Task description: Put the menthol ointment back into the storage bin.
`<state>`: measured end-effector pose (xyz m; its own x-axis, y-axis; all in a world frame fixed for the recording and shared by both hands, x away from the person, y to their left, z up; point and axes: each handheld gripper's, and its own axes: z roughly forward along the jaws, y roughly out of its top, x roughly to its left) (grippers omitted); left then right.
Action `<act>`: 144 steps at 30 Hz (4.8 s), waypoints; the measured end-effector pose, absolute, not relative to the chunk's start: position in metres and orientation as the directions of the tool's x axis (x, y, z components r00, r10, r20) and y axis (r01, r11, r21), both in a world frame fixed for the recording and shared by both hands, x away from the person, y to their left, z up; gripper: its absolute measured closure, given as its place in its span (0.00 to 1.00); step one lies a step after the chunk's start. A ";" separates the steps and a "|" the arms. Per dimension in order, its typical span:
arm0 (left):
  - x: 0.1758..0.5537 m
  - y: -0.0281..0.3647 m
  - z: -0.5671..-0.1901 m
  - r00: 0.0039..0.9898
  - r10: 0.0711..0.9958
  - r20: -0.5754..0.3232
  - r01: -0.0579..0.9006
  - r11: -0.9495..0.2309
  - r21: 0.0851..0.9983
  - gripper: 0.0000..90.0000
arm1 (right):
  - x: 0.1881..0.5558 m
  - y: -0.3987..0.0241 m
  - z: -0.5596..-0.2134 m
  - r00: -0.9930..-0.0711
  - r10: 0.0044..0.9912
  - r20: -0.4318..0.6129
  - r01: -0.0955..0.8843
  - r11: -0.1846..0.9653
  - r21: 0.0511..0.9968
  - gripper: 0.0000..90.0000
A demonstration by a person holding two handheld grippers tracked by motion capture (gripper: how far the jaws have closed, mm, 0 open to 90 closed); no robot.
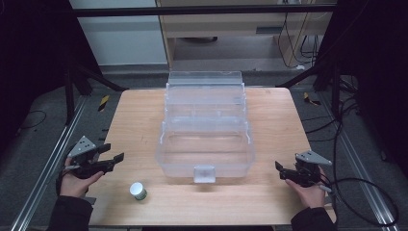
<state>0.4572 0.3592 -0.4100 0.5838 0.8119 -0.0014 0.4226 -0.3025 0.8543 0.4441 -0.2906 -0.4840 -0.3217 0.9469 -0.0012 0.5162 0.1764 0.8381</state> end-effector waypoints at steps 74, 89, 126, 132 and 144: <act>0.440 0.291 -0.380 0.968 0.238 0.078 0.190 -0.900 0.392 0.36 | 0.445 -0.289 -0.489 -0.353 0.934 -0.057 0.526 0.249 0.813 0.15; 0.442 0.280 -0.397 0.980 0.188 0.061 0.157 -0.929 0.336 0.34 | 0.446 -0.289 -0.490 -0.359 0.932 -0.061 0.531 0.257 0.807 0.15; 0.452 0.260 -0.426 0.994 0.106 0.040 0.095 -0.975 0.203 0.52 | 0.448 -0.288 -0.492 -0.365 0.929 -0.062 0.547 0.268 0.793 0.15; 0.453 0.260 -0.427 0.994 0.106 0.027 0.099 -0.976 0.193 0.55 | 0.448 -0.287 -0.492 -0.366 0.928 -0.063 0.549 0.270 0.791 0.15; 0.452 0.256 -0.423 0.994 0.104 0.016 0.100 -0.978 0.182 0.56 | 0.448 -0.287 -0.492 -0.366 0.929 -0.060 0.555 0.270 0.787 0.15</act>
